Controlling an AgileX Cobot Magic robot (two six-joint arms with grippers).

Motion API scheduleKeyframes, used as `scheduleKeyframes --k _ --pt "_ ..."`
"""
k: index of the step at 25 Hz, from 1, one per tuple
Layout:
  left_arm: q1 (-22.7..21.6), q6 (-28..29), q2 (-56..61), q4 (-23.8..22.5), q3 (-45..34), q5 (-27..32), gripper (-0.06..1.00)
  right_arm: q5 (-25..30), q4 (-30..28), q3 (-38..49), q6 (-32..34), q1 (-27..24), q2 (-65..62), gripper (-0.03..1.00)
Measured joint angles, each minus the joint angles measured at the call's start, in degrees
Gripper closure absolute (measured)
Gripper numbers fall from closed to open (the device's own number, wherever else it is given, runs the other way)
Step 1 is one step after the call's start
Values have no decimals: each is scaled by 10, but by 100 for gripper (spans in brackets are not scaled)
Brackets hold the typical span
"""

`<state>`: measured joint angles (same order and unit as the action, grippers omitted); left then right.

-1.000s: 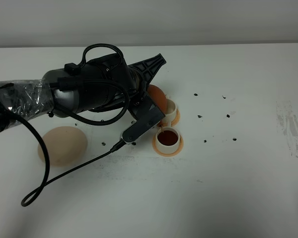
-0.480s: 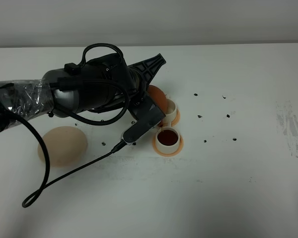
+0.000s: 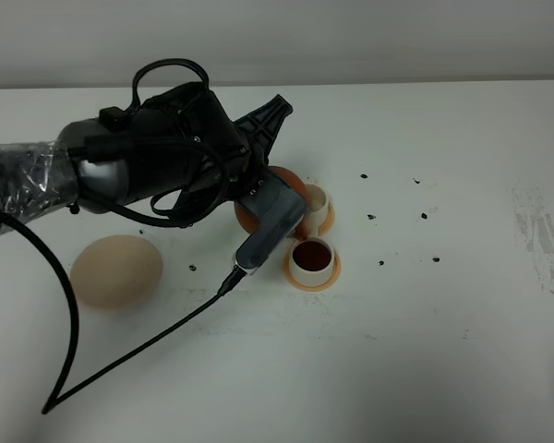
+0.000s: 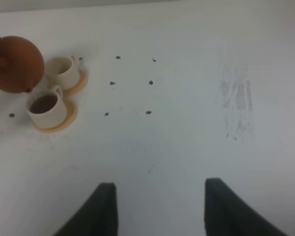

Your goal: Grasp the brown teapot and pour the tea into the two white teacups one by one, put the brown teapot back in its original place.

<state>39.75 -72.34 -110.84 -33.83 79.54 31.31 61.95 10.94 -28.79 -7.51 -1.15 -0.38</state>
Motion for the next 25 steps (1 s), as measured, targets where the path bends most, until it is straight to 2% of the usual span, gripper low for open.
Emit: scheduleKeyframes --k 4,8,10,18,25 --pt "-4 9 33 40 0 34 82 0 0 0 0 0 0 54" --pt "-11 13 71 107 -4 86 82 0 0 0 0 0 0 54" --pt "-11 22 93 138 -22 93 82 0 0 0 0 0 0 54" --pt "-11 104 173 270 -158 52 82 0 0 0 0 0 0 54" --pt "-16 152 176 338 -265 -10 82 0 0 0 0 0 0 54"
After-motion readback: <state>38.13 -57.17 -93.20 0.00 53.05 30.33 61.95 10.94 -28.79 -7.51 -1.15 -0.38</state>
